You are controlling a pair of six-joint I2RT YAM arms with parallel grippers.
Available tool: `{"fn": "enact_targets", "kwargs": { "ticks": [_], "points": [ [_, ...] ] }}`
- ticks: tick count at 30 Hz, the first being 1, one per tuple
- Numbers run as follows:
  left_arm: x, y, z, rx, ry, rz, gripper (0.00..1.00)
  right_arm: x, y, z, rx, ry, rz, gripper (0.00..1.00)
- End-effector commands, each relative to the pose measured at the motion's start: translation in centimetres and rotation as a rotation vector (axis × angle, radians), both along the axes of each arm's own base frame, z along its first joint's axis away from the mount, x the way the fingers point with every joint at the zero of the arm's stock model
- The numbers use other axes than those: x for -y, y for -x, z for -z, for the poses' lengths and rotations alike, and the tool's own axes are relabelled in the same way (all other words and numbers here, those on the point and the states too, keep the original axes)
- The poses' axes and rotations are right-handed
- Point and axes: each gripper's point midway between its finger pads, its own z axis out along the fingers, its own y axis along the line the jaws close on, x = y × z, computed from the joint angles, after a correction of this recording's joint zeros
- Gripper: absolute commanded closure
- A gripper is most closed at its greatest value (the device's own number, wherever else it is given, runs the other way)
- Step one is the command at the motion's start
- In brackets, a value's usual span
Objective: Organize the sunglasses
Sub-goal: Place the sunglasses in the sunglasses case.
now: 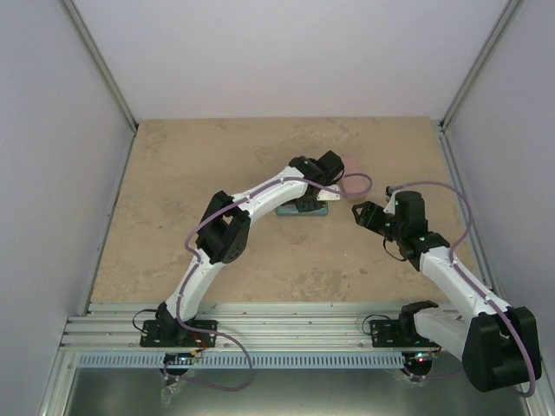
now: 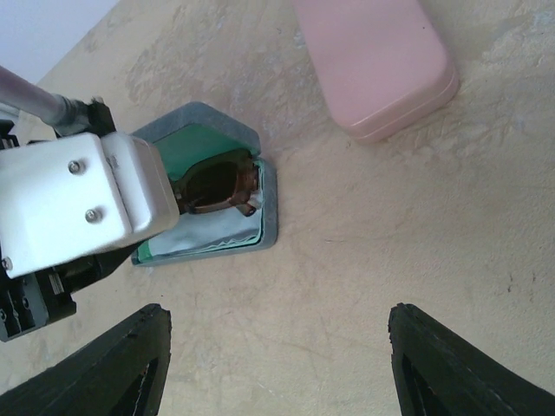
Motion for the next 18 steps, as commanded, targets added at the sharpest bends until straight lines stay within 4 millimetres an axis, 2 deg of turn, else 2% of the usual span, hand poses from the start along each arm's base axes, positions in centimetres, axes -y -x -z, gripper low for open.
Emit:
{"fn": "enact_targets", "kwargs": {
  "ticks": [1, 7, 11, 12, 15, 18],
  "points": [
    [0.3, -1.0, -1.7, 0.029, 0.046, -0.037, 0.65, 0.0, 0.0, 0.1, 0.011, -0.012, -0.003, 0.31],
    [1.2, -1.5, -4.8, 0.051, 0.217, -0.087, 0.57, -0.1, -0.1, 0.1, 0.016, 0.001, -0.015, 0.31],
    [2.0, -2.2, -8.4, 0.103, 0.427, -0.154, 0.49, -0.4, -0.3, -0.1, 0.037, 0.009, -0.043, 0.33],
    [1.9, -2.6, -10.1, 0.139, 0.496, -0.185, 0.47, -0.5, -0.3, 0.0, 0.04, 0.012, -0.052, 0.34],
    [1.2, -4.3, -13.4, 0.219, 0.681, -0.31, 0.39, -1.3, -0.4, 0.5, 0.038, 0.02, -0.095, 0.36],
    [-0.5, -6.7, -14.6, 0.223, 0.81, -0.468, 0.3, -2.9, -0.5, 1.6, 0.013, 0.019, -0.161, 0.38]
  ]
}}
